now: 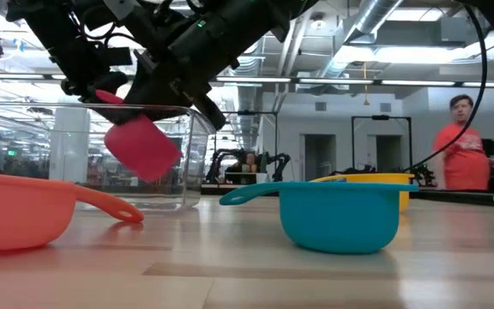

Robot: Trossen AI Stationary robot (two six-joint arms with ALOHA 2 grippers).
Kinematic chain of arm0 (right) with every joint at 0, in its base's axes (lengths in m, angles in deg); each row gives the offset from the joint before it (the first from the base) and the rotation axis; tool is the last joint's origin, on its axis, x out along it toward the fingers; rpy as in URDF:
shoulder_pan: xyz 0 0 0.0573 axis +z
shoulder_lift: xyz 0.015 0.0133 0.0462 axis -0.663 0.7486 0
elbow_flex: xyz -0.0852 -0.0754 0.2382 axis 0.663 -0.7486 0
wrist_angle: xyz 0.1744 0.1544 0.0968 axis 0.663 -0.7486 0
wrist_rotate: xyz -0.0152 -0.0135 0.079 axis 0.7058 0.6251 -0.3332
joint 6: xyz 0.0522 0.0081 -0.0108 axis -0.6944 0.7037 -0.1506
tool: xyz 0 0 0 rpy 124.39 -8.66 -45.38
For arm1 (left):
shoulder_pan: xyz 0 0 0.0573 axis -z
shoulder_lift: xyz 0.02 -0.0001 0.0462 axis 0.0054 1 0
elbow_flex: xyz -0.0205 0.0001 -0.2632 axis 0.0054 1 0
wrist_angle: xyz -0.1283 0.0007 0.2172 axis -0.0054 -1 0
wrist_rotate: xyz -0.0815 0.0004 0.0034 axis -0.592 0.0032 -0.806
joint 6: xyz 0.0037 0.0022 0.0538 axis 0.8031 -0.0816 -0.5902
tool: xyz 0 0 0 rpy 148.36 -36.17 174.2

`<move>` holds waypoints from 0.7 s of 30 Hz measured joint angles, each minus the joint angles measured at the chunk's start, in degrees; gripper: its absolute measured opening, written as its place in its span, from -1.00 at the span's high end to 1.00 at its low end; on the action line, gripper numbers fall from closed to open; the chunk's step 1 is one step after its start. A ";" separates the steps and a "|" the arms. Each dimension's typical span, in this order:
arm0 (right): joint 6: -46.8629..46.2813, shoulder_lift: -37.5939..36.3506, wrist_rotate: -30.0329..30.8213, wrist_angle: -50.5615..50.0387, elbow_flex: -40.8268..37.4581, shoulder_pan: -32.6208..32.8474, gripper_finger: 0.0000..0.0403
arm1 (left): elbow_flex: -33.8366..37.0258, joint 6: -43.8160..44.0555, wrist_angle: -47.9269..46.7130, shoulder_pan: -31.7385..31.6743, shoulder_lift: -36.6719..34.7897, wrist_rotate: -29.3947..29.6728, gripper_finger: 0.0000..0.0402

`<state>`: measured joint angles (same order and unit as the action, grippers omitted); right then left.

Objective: Nest measuring cups in basket
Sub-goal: Put the red measuring cup into the transparent bin

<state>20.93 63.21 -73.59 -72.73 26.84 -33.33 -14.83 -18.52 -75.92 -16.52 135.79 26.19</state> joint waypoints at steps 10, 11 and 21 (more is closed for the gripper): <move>0.60 0.00 -3.21 -0.38 0.00 -0.87 0.58 | 0.00 -0.74 0.00 0.02 0.00 -0.91 1.00; 0.60 0.00 -3.19 -0.38 0.00 -0.90 0.55 | 0.00 -0.74 0.00 0.02 0.00 -0.91 1.00; 0.75 0.00 -2.99 -0.49 0.00 -1.26 0.21 | 0.00 -0.76 -0.02 0.02 0.00 -0.91 1.00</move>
<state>21.68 63.21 -76.58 -73.21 26.84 -34.58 -14.83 -19.28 -75.94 -16.49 135.79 25.28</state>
